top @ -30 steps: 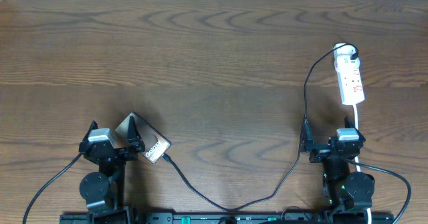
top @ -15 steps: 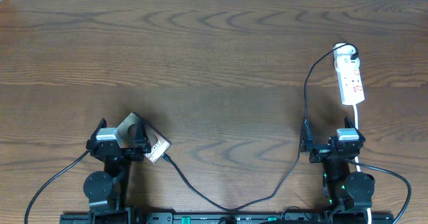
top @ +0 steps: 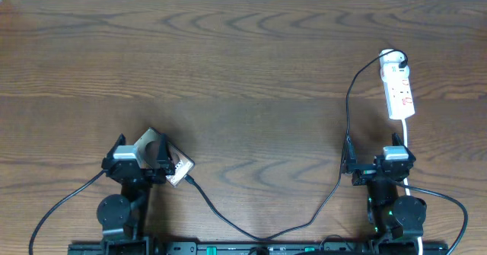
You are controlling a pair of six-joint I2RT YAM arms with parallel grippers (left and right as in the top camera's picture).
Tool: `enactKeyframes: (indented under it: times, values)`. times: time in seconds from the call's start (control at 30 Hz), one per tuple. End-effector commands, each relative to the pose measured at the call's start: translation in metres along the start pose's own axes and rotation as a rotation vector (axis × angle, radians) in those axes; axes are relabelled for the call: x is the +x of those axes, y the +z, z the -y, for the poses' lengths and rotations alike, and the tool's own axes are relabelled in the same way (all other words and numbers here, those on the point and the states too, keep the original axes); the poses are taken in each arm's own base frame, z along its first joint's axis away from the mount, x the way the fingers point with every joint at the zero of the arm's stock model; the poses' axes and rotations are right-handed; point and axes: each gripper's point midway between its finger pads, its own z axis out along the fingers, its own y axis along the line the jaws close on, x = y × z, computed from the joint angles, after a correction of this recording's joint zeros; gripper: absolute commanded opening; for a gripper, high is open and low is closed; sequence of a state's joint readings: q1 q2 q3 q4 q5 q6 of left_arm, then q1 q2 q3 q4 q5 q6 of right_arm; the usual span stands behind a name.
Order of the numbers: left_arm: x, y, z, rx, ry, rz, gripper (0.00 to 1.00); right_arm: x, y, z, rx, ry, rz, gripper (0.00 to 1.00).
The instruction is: Plug charger to phone and switch on socket
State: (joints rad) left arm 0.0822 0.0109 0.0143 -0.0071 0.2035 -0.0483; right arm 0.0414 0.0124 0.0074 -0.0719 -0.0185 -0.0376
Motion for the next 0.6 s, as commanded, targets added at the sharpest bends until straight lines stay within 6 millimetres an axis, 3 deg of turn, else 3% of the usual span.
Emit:
enactKeyframes:
  times: [0.0, 0.13, 0.57]
  values:
    - [0.019, 0.0, 0.02, 0.091, 0.001, -0.071, 0.93, 0.0, 0.0, -0.001, -0.003, -0.013, 0.002, 0.99]
    - [0.023, 0.0, 0.03, 0.132, 0.006, -0.087, 0.93, 0.0, 0.0, -0.001, -0.003, -0.013, 0.002, 0.99]
    - [0.024, 0.0, 0.03, 0.134, 0.005, -0.092, 0.93, 0.0, 0.0, -0.001, -0.003, -0.013, 0.002, 0.99]
